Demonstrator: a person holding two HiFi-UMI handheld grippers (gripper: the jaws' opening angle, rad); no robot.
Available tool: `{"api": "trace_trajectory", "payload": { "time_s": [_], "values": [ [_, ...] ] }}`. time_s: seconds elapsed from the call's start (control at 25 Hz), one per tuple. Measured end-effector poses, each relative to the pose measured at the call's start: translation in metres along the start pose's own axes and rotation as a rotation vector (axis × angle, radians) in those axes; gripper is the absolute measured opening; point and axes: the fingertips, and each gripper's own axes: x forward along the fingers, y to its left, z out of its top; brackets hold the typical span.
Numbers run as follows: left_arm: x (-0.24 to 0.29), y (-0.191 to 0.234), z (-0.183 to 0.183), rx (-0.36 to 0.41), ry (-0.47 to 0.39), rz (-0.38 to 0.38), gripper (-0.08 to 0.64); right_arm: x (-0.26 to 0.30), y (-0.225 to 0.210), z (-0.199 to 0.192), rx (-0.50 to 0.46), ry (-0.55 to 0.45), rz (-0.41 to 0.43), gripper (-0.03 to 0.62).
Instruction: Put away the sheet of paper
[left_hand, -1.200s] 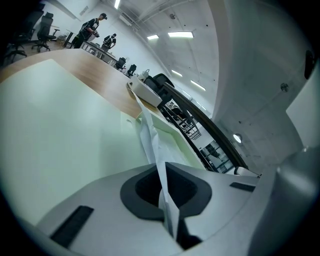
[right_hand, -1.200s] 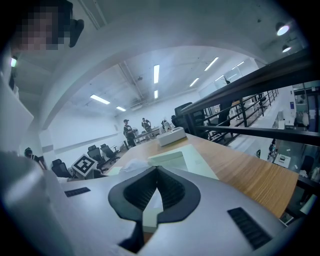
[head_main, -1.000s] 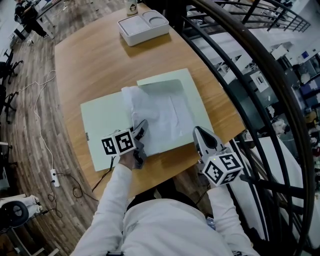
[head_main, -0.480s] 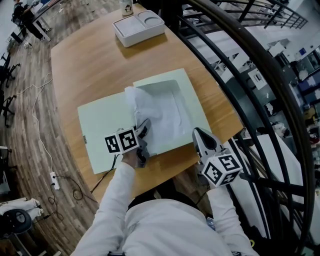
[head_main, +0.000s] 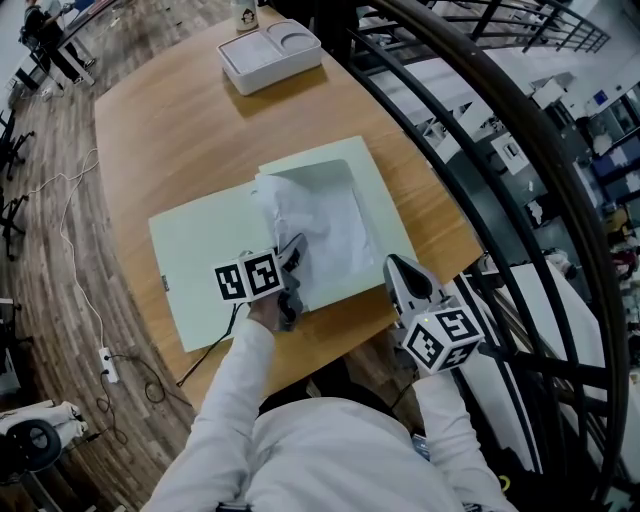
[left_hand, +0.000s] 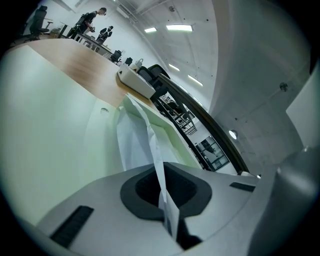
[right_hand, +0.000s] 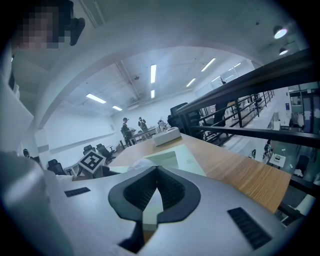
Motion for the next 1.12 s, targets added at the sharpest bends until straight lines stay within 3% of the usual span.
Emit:
{"api": "trace_trajectory", "payload": {
  "time_s": [0.72, 1.12],
  "values": [
    [0.029, -0.025, -0.001, 0.043, 0.042, -0.007, 0.017, -0.006, -0.013, 0.007, 0.012, -0.005, -0.017, 0.027],
    [0.028, -0.027, -0.001, 0.151, 0.072, 0.028, 0.02, -0.006, -0.012, 0.009, 0.011, -0.01, -0.008, 0.028]
  ]
}}
